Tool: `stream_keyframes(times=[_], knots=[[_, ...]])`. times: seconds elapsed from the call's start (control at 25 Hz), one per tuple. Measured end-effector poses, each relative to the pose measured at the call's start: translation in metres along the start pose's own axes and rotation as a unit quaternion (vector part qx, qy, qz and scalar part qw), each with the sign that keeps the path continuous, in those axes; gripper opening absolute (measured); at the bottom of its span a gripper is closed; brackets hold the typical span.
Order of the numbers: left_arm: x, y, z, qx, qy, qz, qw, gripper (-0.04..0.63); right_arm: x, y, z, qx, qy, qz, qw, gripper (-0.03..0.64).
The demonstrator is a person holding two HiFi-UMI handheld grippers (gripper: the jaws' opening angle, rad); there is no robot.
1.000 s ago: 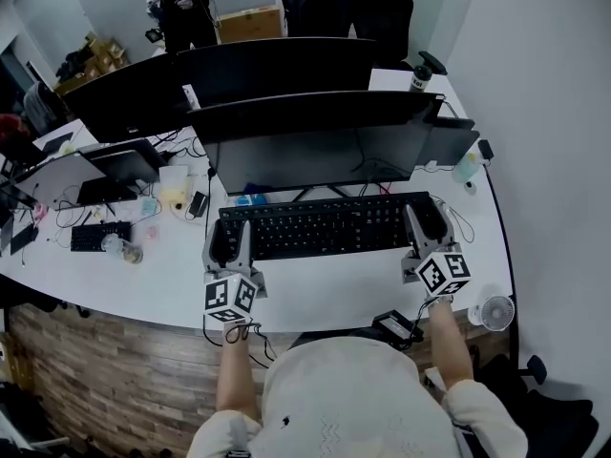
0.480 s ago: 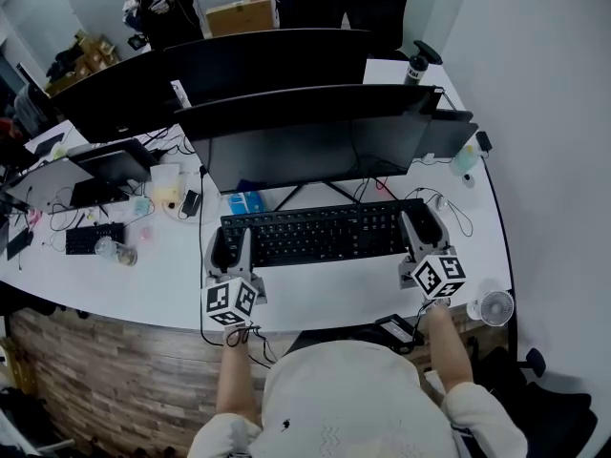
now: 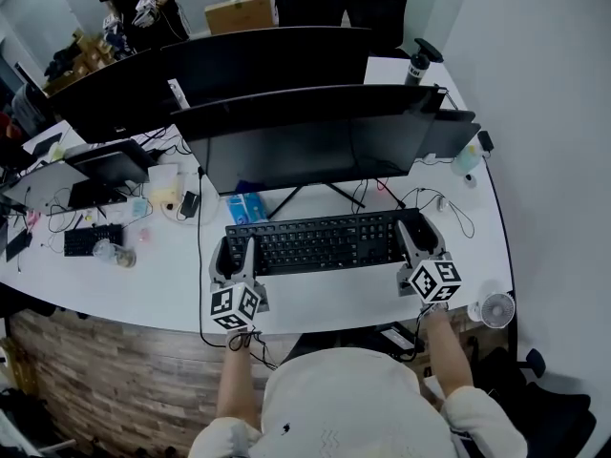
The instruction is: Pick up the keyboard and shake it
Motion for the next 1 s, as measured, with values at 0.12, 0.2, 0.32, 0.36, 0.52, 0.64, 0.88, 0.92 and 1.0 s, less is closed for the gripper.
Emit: stream_keyframes(times=[0.12, 0.2, 0.32, 0.36, 0.52, 0.64, 0.88, 0.92, 1.0], knots=[[0.002, -0.003, 0.009, -0.003, -0.012, -0.003, 0.9999, 0.275, 0.002, 0.002, 0.009, 0.004, -0.011, 0.002, 1.0, 0.241], [0.002, -0.005, 0.016, -0.006, -0.019, -0.004, 0.9998, 0.275, 0.004, 0.004, 0.015, 0.006, -0.019, 0.004, 1.0, 0.241], [0.002, -0.008, 0.026, -0.008, -0.03, -0.007, 0.9995, 0.275, 0.005, 0.006, 0.024, 0.009, -0.03, 0.007, 0.999, 0.241], [0.002, -0.009, 0.029, -0.009, -0.033, -0.008, 0.9994, 0.275, 0.005, 0.007, 0.027, 0.01, -0.033, 0.007, 0.999, 0.241], [0.002, -0.011, 0.039, -0.011, -0.044, -0.011, 0.9989, 0.275, 0.005, 0.009, 0.038, 0.014, -0.045, 0.01, 0.999, 0.241], [0.001, -0.013, 0.047, -0.013, -0.053, -0.014, 0.9984, 0.275, 0.005, 0.011, 0.045, 0.017, -0.054, 0.012, 0.998, 0.241], [0.0, -0.017, 0.062, -0.016, -0.069, -0.02, 0.9973, 0.275, 0.007, 0.015, 0.06, 0.022, -0.072, 0.014, 0.997, 0.242], [0.0, -0.017, 0.065, -0.017, -0.072, -0.021, 0.9971, 0.275, 0.007, 0.016, 0.063, 0.023, -0.074, 0.014, 0.997, 0.242], [-0.001, -0.018, 0.071, -0.019, -0.077, -0.023, 0.9966, 0.275, 0.007, 0.018, 0.069, 0.024, -0.08, 0.014, 0.996, 0.242]])
Point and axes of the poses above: the fingertips, and each gripper's own axes: x forward along the fingers, y to its right, z out of its underside, the point moved 2 cm from there along -x, backward along the fingers, and after that the axes turned 2 degrees about -z, right-handed, at the moved point
